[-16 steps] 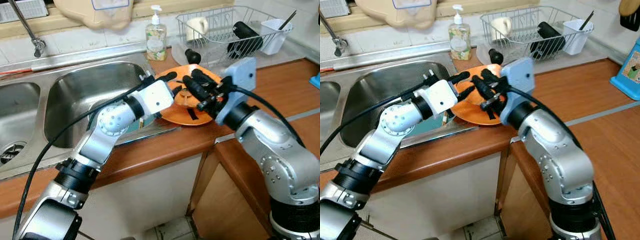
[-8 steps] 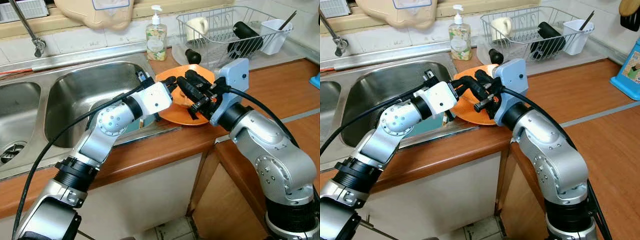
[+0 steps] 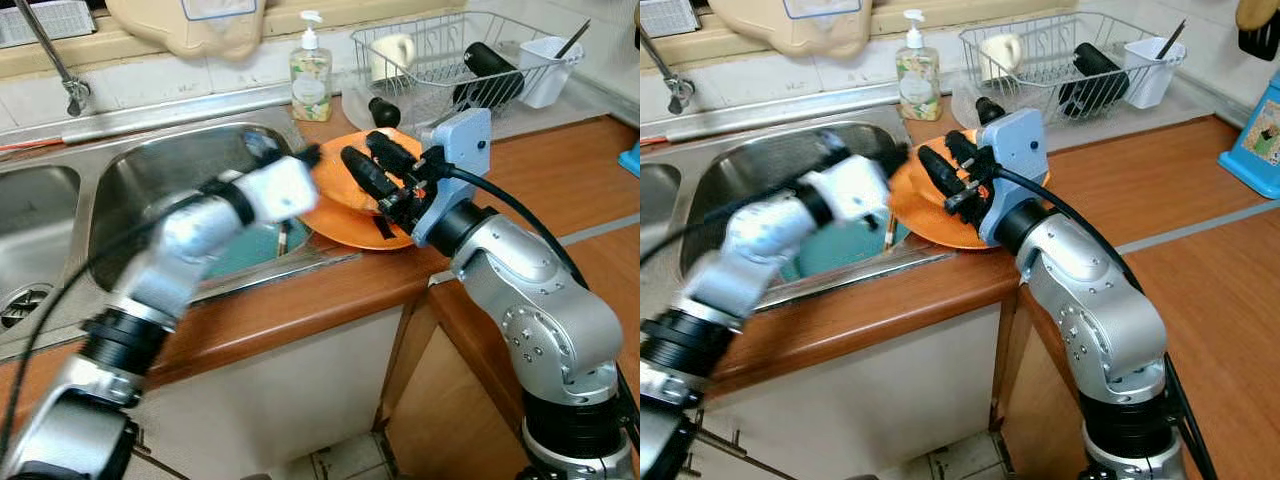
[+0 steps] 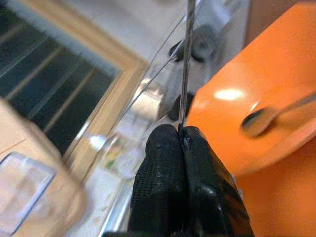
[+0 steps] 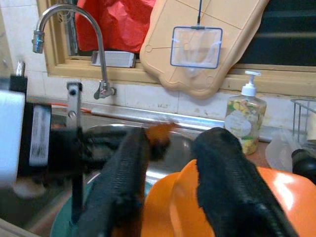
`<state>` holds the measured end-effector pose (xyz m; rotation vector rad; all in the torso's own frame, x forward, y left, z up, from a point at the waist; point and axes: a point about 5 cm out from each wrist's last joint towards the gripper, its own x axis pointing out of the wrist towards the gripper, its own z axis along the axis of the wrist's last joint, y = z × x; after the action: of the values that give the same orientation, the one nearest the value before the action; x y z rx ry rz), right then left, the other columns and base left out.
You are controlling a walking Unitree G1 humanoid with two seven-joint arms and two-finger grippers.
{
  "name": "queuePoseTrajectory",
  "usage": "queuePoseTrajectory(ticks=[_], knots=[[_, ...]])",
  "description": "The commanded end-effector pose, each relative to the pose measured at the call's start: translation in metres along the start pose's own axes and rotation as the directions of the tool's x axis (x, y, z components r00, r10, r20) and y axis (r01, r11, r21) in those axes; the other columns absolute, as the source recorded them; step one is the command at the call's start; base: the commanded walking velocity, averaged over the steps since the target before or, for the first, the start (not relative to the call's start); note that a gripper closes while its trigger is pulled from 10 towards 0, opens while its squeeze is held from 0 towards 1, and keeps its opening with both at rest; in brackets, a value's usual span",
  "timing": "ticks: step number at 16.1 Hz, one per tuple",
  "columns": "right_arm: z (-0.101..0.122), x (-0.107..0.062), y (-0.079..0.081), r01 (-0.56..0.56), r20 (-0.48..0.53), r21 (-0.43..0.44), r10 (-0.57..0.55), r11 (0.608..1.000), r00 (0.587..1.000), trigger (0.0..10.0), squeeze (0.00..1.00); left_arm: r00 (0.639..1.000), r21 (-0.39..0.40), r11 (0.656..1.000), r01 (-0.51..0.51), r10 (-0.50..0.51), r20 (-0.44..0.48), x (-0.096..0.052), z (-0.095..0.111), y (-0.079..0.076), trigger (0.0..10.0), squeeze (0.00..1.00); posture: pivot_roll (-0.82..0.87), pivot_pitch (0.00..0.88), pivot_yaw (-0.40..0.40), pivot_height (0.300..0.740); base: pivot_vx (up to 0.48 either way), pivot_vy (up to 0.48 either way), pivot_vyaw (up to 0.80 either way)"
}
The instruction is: Kitchen organization
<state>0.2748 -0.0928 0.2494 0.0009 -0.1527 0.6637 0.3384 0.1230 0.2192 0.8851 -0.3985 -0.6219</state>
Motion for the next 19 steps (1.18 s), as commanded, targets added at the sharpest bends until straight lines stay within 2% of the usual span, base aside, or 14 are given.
queuePoseTrajectory(ticks=[1, 3, 4, 5, 6, 7, 8, 9, 10, 12, 13, 14, 16, 19], knots=[[0.003, -0.003, 0.001, -0.001, 0.011, -0.026, 0.002, 1.000, 1.000, 10.0, 0.00, 0.997, 0.022, 0.999, -0.041, 0.043, -0.058, -0.006, -0.011, 0.015, 0.0, 0.00, -0.03, 0.000, 0.105, 0.740, 0.000, 0.000, 0.00], [0.002, -0.007, 0.001, -0.008, 0.000, -0.034, 0.008, 0.999, 1.000, 10.0, 0.00, 0.984, 0.024, 0.998, -0.060, 0.063, -0.167, -0.017, -0.031, 0.021, 0.0, 0.00, -0.03, 0.000, 0.115, 0.740, 0.000, 0.000, 0.00], [0.001, -0.009, 0.001, -0.018, -0.011, -0.042, 0.017, 0.999, 1.000, 10.0, 0.00, 0.963, 0.022, 0.998, -0.053, 0.056, -0.263, -0.024, -0.046, 0.023, 0.0, 0.00, -0.02, 0.000, 0.113, 0.740, 0.000, 0.000, 0.00], [0.000, -0.010, 0.001, -0.025, -0.017, -0.045, 0.024, 0.999, 1.000, 10.0, 0.00, 0.948, 0.020, 0.999, -0.036, 0.040, -0.315, -0.027, -0.053, 0.021, 0.1, 0.00, -0.02, 0.000, 0.113, 0.740, 0.000, 0.000, 0.00], [-0.001, -0.012, 0.002, -0.043, -0.031, -0.052, 0.041, 0.998, 0.999, 10.0, 0.00, 0.917, 0.011, 1.000, -0.003, 0.007, -0.400, -0.033, -0.067, 0.017, 1.3, 0.00, -0.02, 0.000, 0.112, 0.740, 0.000, 0.000, 0.00], [-0.003, -0.012, 0.004, -0.072, -0.049, -0.062, 0.069, 0.996, 0.996, 10.0, 0.00, 0.883, -0.002, 0.999, 0.034, -0.031, -0.469, -0.039, -0.079, 0.012, 3.4, 0.00, -0.02, 0.000, 0.112, 0.740, 0.000, 0.000, 0.00], [-0.005, -0.014, 0.007, -0.115, -0.078, -0.072, 0.110, 0.991, 0.991, 10.0, 0.00, 0.848, -0.036, 0.998, 0.050, -0.061, -0.526, -0.043, -0.088, 0.007, 4.4, 0.00, -0.02, 0.000, 0.112, 0.740, 0.000, 0.000, 0.00], [-0.007, -0.016, 0.010, -0.154, -0.103, -0.081, 0.146, 0.985, 0.984, 10.0, 0.00, 0.823, -0.062, 0.997, 0.054, -0.080, -0.562, -0.045, -0.094, 0.005, 9.8, 0.00, -0.02, 0.000, 0.113, 0.740, 0.000, 0.000, 0.00], [-0.009, -0.019, 0.015, -0.192, -0.125, -0.080, 0.181, 0.978, 0.975, 10.0, 0.00, 0.789, -0.126, 0.991, 0.043, -0.111, -0.605, -0.047, -0.099, 0.001, 10.0, 0.00, -0.02, 0.000, 0.116, 0.740, 0.000, 0.000, 0.00], [-0.011, -0.021, 0.019, -0.229, -0.144, -0.084, 0.215, 0.970, 0.966, 10.0, 0.00, 0.761, -0.178, 0.983, 0.033, -0.141, -0.633, -0.048, -0.102, -0.002, 10.0, 0.00, -0.02, 0.000, 0.117, 0.740, 0.000, 0.000, 0.00], [-0.013, -0.023, 0.022, -0.246, -0.155, -0.088, 0.231, 0.965, 0.961, 10.0, 0.00, 0.740, -0.234, 0.972, 0.029, -0.178, -0.648, -0.048, -0.106, -0.008, 10.0, 1.00, -0.02, 0.000, 0.120, 0.740, 0.000, 0.000, 0.00], [-0.014, -0.024, 0.022, -0.252, -0.164, -0.092, 0.235, 0.963, 0.958, 10.0, 0.00, 0.717, -0.281, 0.959, 0.032, -0.218, -0.662, -0.049, -0.110, -0.014, 10.0, 1.00, -0.02, 0.000, 0.123, 0.740, 0.000, 0.000, 0.00], [-0.016, -0.025, 0.023, -0.253, -0.174, -0.096, 0.234, 0.963, 0.957, 10.0, 0.00, 0.694, -0.302, 0.951, 0.069, -0.264, -0.670, -0.050, -0.112, -0.021, 10.0, 1.00, -0.03, 0.000, 0.129, 0.740, 0.000, 0.000, 0.00], [-0.017, -0.027, 0.022, -0.244, -0.184, -0.104, 0.223, 0.964, 0.957, 10.0, 0.00, 0.691, -0.318, 0.945, 0.079, -0.282, -0.666, -0.049, -0.111, -0.023, 10.0, 1.00, -0.04, 0.000, 0.131, 0.740, 0.000, 0.000, 0.00]])
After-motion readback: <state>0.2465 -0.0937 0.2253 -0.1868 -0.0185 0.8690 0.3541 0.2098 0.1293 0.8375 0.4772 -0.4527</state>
